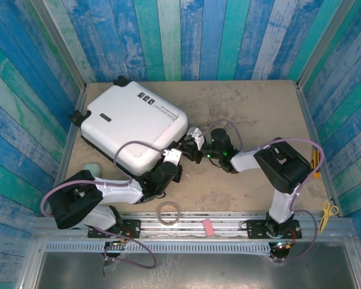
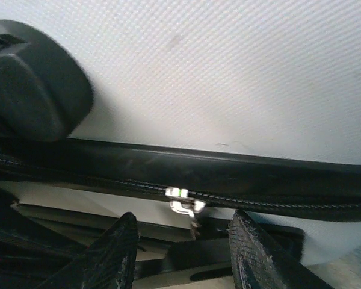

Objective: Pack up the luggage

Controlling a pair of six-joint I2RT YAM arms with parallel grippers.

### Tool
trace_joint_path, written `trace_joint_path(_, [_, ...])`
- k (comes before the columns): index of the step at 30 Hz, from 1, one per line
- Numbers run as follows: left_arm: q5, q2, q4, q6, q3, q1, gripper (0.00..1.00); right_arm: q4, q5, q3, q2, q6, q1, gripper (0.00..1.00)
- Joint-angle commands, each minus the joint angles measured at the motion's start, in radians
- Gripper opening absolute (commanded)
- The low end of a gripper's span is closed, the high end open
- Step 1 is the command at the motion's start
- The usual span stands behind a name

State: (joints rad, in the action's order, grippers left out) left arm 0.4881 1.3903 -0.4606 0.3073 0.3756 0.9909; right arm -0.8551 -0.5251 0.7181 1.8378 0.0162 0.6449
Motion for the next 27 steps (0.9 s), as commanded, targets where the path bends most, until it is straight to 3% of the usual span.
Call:
trace_joint_path(1, [-0.125, 0.048, 0.145, 0.112, -0.069, 0.003, 0.0, -0.02, 0.112, -0.004, -0.029, 0.008, -0.007, 0.43])
trace_joint_path(7, [-0.132, 0.062, 0.137, 0.107, -0.064, 0.004, 0.0, 0.003, 0.097, 0.026, -0.013, 0.004, -0.007, 0.36])
trace_joint_path(12, [-0.138, 0.082, 0.126, 0.1, -0.055, 0.004, 0.0, -0.029, -0.078, 0.034, 0.014, 0.033, 0.002, 0.38])
trace_joint_path(20, [-0.144, 0.108, 0.124, 0.085, -0.042, 0.004, 0.0, -0.067, -0.205, 0.057, 0.051, 0.035, 0.021, 0.38])
trace_joint_path(25, [-0.143, 0.108, 0.119, 0.078, -0.041, 0.003, 0.0, -0.116, -0.228, 0.067, 0.075, 0.007, 0.024, 0.28])
trace_joint_path(27, [-0.142, 0.103, 0.122, 0.078, -0.043, 0.003, 0.0, -0.118, -0.211, 0.073, 0.074, -0.012, 0.024, 0.17])
